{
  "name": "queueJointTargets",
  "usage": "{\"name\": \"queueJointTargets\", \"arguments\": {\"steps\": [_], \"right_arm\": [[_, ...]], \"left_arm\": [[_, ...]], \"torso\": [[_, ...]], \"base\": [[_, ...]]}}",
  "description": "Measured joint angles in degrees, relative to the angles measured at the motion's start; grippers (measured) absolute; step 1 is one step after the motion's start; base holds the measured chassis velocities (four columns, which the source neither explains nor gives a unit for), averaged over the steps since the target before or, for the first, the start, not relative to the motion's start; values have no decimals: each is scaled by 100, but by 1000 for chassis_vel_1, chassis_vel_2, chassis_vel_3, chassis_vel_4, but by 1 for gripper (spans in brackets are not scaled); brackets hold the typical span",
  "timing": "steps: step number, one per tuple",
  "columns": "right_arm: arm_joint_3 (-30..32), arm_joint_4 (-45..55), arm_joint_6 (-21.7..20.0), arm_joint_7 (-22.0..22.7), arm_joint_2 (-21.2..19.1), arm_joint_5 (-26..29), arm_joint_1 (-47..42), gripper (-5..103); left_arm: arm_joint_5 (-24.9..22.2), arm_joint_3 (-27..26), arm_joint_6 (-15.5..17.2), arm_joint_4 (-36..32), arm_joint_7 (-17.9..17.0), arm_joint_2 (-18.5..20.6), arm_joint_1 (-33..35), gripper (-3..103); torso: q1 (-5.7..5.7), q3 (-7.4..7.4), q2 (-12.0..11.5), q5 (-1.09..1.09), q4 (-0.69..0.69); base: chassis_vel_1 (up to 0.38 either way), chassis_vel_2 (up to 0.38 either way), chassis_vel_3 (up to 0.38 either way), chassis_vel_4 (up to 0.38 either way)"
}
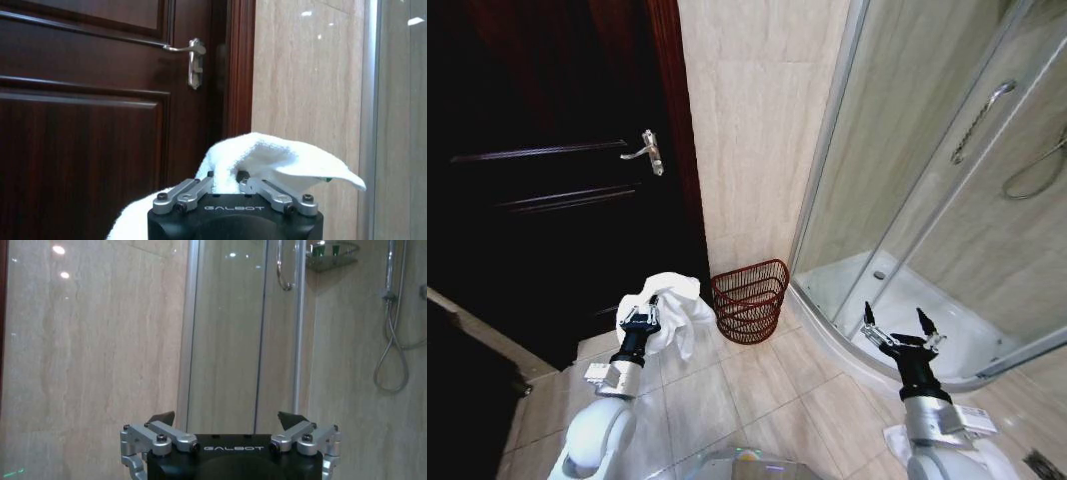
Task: Discard the used towel into the hamper.
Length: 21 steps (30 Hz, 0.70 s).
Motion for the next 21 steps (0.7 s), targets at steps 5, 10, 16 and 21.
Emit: {"name": "queueJointTargets", "arguments": {"steps": [5,10,16,21], "right_arm": [[0,-3,2,-14,0,-20,-5,100],[3,-11,4,-15,0,-36,-10,100],[12,-11,7,-15,0,-38,-24,100],[13,-9,9,-14,0,-51,-29,100]], "left_arm": [[-3,-12,-4,19,1,5,-3,10],[-5,-22,-33,51,-3,-1,-1,10],[-10,-28,-51,66,-5,-4,2,10],[-11,-26,-55,78,-6,-14,-3,10]], "torso": [[-55,-75,-131,1,0],[-108,-150,-258,1,0],[-160,-223,-382,0,0],[-212,-298,-511,0,0]], "base": [[0,0,0,0],[0,0,0,0],[0,0,0,0],[0,0,0,0]]}}
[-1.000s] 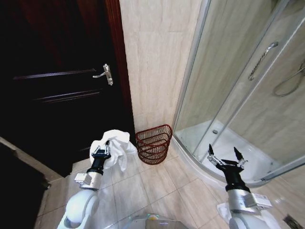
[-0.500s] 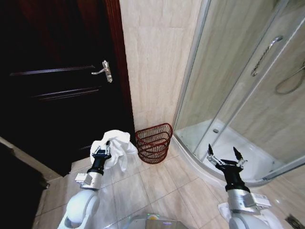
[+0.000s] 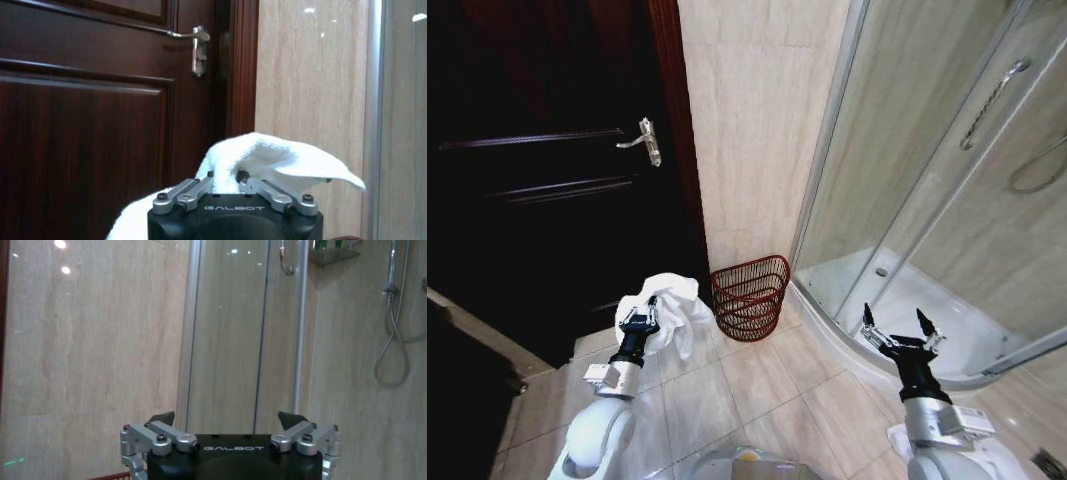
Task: Discard the used towel into the hamper.
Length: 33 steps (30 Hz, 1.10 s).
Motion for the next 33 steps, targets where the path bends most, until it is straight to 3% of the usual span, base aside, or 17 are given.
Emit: {"name": "queueJointTargets", "arguments": {"steps": [22,33], "right_arm": [[-26,20,-33,57,0,31,-20,100],[-23,-2,-37,8,0,55,-24,100]], "left_arm": [[-19,12,-130,195,0,-8,-50,10],[-34,14,-206,244,5,-1,-58,10]], "torso": [[-204,-315,-518,0,0],[-216,-336,-550,0,0]], "base": [[0,0,0,0],[0,0,0,0]]}}
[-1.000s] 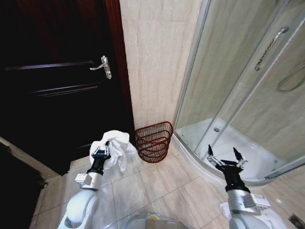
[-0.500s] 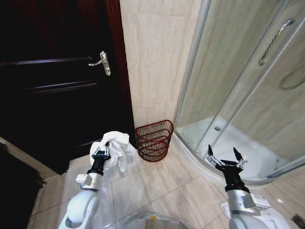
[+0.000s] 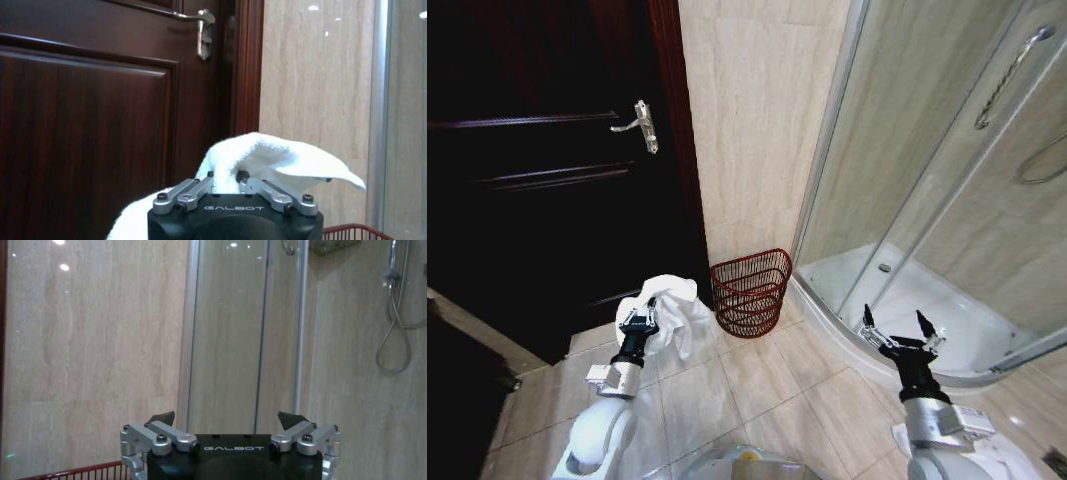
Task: Discard the used towel into the hamper.
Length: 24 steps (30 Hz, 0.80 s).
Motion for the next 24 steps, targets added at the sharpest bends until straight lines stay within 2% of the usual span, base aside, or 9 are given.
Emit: {"name": "queueJointTargets", "arguments": {"steps": [5,17,24], "right_arm": [[6,-19,38,-3,0,2,15,100],[-47,-24,36,31,0,-1,24,100],[-98,-15,11,44,0,-4,28,100]], "left_arm": [[-3,5,-2,12,4,21,-41,10],[-5,12,2,38,6,41,-56,10],[26,9,16,56,4,56,-74,10]], "torso": [[4,8,16,0,0],[22,26,37,0,0],[19,28,51,0,0]], "base": [[-44,42,41,-27],[-149,159,153,-159],[-16,4,20,-8]]}}
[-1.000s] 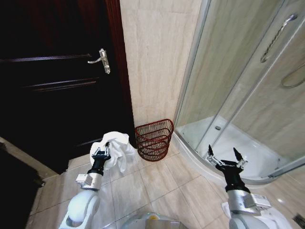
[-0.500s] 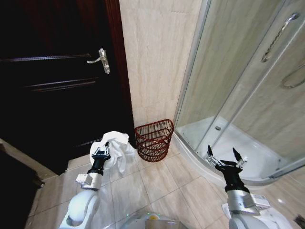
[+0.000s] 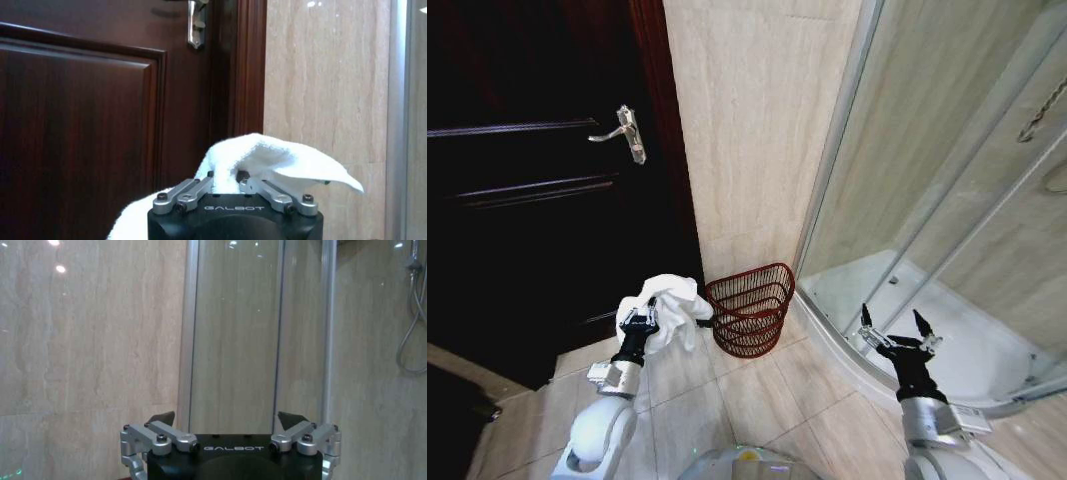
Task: Discard the used towel into the hamper.
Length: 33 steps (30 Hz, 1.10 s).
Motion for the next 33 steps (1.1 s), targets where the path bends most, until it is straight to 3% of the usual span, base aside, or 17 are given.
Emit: {"name": "queueJointTargets", "arguments": {"steps": [15,20,28,33], "right_arm": [[-44,20,-19,-4,0,-67,28,100],[-117,-2,-20,-4,0,-179,22,100],[-356,-136,-36,76,0,-579,68,100],[-507,-277,-62,114,0,-831,129,100]], "left_arm": [[-14,61,19,149,-8,42,-176,10],[-188,111,23,294,145,229,-406,10],[-590,359,80,731,374,610,-1105,10],[-902,502,409,915,450,921,-1977,10]], "torso": [[6,8,8,0,0],[7,10,11,-1,0],[7,11,14,-1,0],[9,13,14,-1,1]], "base": [[-40,-52,-44,-48],[-84,-82,-88,-89],[-29,-39,-53,-31],[0,0,0,0]]}}
